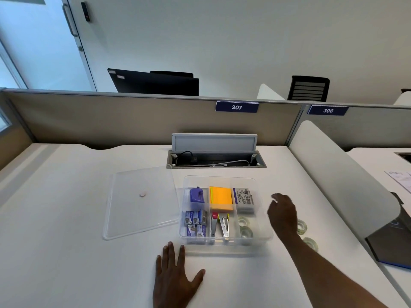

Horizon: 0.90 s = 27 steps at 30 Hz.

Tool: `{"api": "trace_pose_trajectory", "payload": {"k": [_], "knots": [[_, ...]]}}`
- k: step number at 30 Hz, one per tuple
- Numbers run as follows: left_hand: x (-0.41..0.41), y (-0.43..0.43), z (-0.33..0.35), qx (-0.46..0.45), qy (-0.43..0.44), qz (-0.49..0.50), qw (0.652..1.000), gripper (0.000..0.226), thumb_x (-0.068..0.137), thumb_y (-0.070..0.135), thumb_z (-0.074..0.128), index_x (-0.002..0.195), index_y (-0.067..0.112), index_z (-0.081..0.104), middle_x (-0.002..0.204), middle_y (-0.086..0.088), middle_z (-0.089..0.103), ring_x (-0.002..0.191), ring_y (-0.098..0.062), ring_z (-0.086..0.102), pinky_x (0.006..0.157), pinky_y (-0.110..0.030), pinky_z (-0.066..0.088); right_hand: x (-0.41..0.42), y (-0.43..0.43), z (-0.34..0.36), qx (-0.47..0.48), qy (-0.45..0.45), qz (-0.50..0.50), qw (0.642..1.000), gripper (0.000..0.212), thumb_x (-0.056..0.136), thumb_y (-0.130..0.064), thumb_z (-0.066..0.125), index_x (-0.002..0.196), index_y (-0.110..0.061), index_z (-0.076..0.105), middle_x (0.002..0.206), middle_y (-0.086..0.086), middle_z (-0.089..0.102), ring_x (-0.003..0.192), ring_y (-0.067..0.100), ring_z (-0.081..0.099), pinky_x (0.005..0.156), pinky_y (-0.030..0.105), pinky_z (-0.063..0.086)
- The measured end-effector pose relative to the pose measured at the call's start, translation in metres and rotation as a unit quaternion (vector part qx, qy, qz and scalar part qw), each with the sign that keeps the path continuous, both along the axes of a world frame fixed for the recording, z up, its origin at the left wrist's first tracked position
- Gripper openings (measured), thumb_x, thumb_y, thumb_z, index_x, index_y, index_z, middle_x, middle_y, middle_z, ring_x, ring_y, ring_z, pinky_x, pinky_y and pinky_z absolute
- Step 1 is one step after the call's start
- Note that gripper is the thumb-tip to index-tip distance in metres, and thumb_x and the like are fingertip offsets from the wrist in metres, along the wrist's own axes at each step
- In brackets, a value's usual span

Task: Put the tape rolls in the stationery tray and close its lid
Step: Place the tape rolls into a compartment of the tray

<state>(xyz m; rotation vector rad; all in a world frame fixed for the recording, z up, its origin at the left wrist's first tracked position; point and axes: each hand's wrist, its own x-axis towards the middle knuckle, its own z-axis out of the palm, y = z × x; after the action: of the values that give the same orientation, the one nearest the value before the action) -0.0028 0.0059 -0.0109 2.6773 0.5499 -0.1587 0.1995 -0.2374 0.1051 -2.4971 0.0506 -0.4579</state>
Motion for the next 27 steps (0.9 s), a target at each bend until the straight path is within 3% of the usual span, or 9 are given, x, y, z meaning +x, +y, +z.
{"api": "trace_pose_trajectory", "payload": {"k": [4,7,10,13,15,21,23,25,27], "knots": [[0.001,0.001,-0.003,-0.011,0.002,-0.003,1.000,0.098,0.069,0.085,0.027,0.132,0.014,0.053,0.141,-0.023,0.047,0.129,-0.038,0.045,0.115,-0.034,-0.007,0.006,-0.040,-0.010,-0.081,0.141,-0.047,0.986,0.032,0.086,-0.005,0.053,0.117,0.001,0.055,0.116,0.026,0.053,0.104,0.043,0.056,0.089,0.045,0.050],[0.002,0.001,-0.005,-0.018,-0.002,-0.004,1.000,0.098,0.068,0.085,0.028,0.131,0.014,0.053,0.140,-0.023,0.047,0.131,-0.033,0.036,0.116,-0.034,-0.008,0.010,-0.067,-0.025,-0.126,0.255,-0.036,0.958,0.041,0.088,-0.011,0.055,0.125,0.001,0.044,0.126,0.025,0.044,0.117,0.046,0.047,0.100,0.044,0.041],[0.003,0.002,-0.006,-0.023,-0.004,-0.001,1.000,0.098,0.067,0.084,0.032,0.131,0.013,0.054,0.139,-0.024,0.048,0.130,-0.035,0.040,0.116,-0.034,-0.006,0.013,-0.080,-0.031,-0.169,0.315,-0.009,0.934,0.043,0.091,-0.019,0.050,0.130,-0.002,0.039,0.129,0.022,0.042,0.124,0.041,0.043,0.106,0.040,0.036],[0.002,0.001,-0.007,-0.022,-0.019,0.000,1.000,0.096,0.066,0.082,0.042,0.132,0.014,0.049,0.139,-0.025,0.048,0.130,-0.034,0.034,0.116,-0.034,-0.007,0.013,-0.084,-0.034,-0.209,0.332,0.022,0.920,0.044,0.095,-0.025,0.045,0.133,-0.004,0.036,0.133,0.016,0.042,0.126,0.035,0.044,0.107,0.036,0.037],[0.003,0.001,-0.006,-0.021,-0.031,0.003,0.999,0.095,0.067,0.083,0.038,0.133,0.016,0.045,0.138,-0.025,0.049,0.129,-0.032,0.032,0.116,-0.033,-0.007,0.013,-0.085,-0.039,-0.223,0.335,0.035,0.915,0.045,0.093,-0.025,0.047,0.133,-0.006,0.037,0.131,0.015,0.044,0.124,0.034,0.046,0.105,0.036,0.041],[0.004,0.001,-0.005,-0.028,-0.026,0.005,0.999,0.095,0.067,0.084,0.031,0.134,0.018,0.042,0.139,-0.023,0.049,0.132,-0.026,0.033,0.116,-0.033,-0.007,0.011,-0.079,-0.039,-0.212,0.307,0.031,0.927,0.030,0.090,-0.008,0.045,0.120,-0.010,0.049,0.120,0.021,0.050,0.108,0.037,0.053,0.088,0.041,0.048],[0.004,0.001,-0.006,-0.024,-0.029,0.007,0.999,0.094,0.066,0.083,0.038,0.134,0.018,0.042,0.138,-0.023,0.049,0.130,-0.029,0.033,0.116,-0.033,-0.007,0.011,-0.076,-0.038,-0.218,0.303,0.029,0.927,0.026,0.091,-0.008,0.044,0.116,-0.009,0.050,0.118,0.021,0.053,0.108,0.035,0.054,0.084,0.039,0.046],[0.003,0.001,-0.007,-0.021,-0.035,0.007,0.999,0.095,0.063,0.082,0.046,0.133,0.017,0.042,0.138,-0.024,0.049,0.129,-0.031,0.033,0.116,-0.032,-0.008,0.011,-0.073,-0.038,-0.245,0.291,0.031,0.924,0.024,0.090,-0.010,0.042,0.112,-0.009,0.050,0.116,0.015,0.059,0.108,0.032,0.057,0.086,0.034,0.044],[0.003,0.001,-0.006,-0.017,-0.037,0.007,0.999,0.094,0.067,0.083,0.038,0.134,0.018,0.041,0.139,-0.023,0.049,0.130,-0.031,0.031,0.116,-0.032,-0.008,0.013,-0.068,-0.033,-0.250,0.284,0.026,0.925,0.025,0.088,-0.011,0.045,0.112,-0.011,0.051,0.114,0.011,0.062,0.108,0.030,0.058,0.090,0.032,0.045]]}}
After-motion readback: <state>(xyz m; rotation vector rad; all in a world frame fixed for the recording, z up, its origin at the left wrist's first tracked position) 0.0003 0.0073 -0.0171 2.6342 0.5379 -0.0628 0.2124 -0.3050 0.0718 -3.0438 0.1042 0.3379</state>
